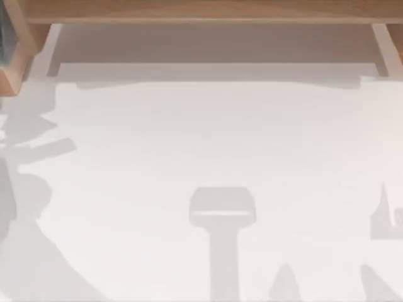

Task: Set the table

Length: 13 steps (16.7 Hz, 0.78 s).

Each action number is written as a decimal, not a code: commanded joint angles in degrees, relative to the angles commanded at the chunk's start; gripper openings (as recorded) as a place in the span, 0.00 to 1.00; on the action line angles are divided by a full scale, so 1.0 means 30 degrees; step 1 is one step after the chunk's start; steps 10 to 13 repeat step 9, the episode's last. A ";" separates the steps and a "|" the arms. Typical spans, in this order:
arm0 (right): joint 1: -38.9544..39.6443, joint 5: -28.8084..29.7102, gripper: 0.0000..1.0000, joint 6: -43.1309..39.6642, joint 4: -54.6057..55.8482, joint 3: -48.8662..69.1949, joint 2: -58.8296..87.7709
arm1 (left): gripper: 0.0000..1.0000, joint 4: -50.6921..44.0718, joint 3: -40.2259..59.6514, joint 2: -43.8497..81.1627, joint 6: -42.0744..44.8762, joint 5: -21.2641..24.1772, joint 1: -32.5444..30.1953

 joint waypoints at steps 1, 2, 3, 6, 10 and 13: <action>0.0000 0.0000 1.00 0.0000 0.0000 0.0000 0.0000 | 1.00 0.0092 -0.0336 -0.0323 0.0028 0.0109 0.0129; 0.0000 0.0000 1.00 0.0000 0.0000 0.0000 0.0000 | 1.00 0.0187 -0.0719 -0.0655 0.0046 0.0229 0.0274; 0.0000 0.0000 1.00 0.0000 0.0000 0.0000 0.0000 | 1.00 0.0291 -0.1114 -0.0998 0.0072 0.0360 0.0424; 0.0000 0.0000 1.00 0.0000 0.0000 0.0000 0.0000 | 1.00 0.0644 -0.2449 -0.1898 0.0291 0.0819 0.0936; 0.0000 0.0000 1.00 0.0000 0.0000 0.0000 0.0000 | 1.00 0.0775 -0.3391 -0.2214 0.0460 0.1108 0.1252; 0.0000 0.0000 1.00 0.0000 0.0000 0.0000 0.0000 | 1.00 0.0775 -0.3391 -0.2214 0.0460 0.1108 0.1252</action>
